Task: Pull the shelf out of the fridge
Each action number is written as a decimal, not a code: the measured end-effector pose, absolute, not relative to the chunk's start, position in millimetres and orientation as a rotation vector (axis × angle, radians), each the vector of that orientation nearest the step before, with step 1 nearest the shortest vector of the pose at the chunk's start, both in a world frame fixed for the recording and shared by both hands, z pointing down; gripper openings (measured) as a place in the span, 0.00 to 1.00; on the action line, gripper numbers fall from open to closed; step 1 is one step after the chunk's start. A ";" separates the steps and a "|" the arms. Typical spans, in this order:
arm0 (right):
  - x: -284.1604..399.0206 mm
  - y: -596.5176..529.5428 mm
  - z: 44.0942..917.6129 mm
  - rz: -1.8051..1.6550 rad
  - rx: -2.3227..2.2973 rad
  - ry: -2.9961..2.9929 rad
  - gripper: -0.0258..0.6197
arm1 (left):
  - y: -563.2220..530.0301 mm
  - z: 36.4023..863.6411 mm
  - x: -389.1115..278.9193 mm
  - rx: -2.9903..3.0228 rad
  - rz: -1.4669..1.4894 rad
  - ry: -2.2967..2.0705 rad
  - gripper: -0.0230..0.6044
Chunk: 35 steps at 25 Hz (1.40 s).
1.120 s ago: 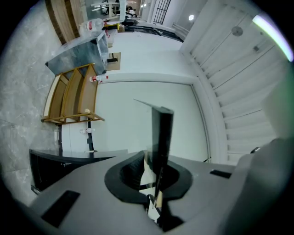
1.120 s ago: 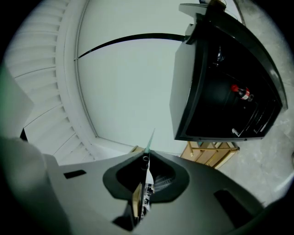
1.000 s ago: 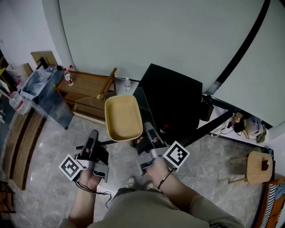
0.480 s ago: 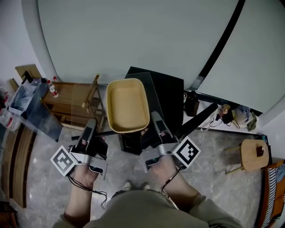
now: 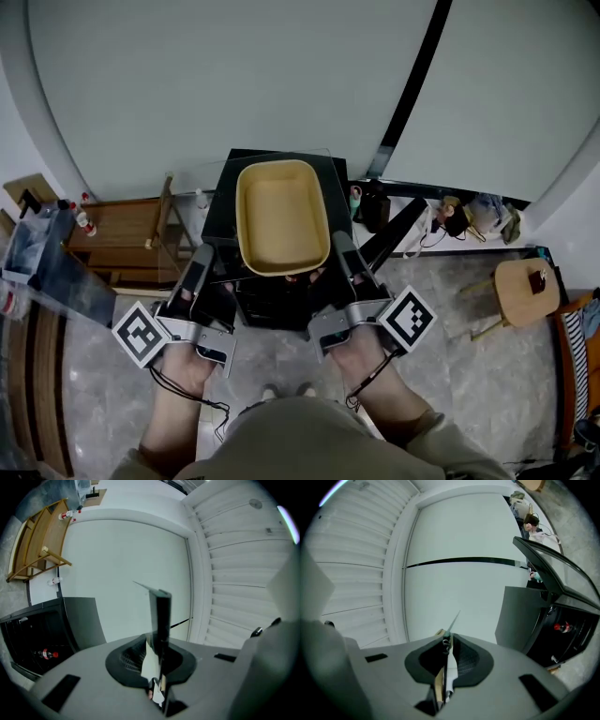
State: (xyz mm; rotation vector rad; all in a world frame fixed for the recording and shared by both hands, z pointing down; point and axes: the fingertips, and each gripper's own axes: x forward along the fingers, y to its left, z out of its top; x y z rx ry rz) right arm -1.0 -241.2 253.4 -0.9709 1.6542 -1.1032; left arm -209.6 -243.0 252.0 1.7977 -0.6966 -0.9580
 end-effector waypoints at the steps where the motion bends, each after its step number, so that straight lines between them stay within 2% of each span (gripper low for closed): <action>1: 5.0 -238.7 253.5 -1.096 -0.980 1.648 0.06 | -243.2 253.0 -203.6 1.802 -0.949 -0.687 0.08; 12: 48.9 -211.3 290.1 -1.103 -1.091 1.579 0.06 | -235.2 291.7 -158.0 1.788 -0.865 -0.616 0.08; 35: 54.4 -203.7 372.1 -1.302 -1.140 1.513 0.06 | -222.7 361.8 -154.1 1.691 -0.789 -0.709 0.09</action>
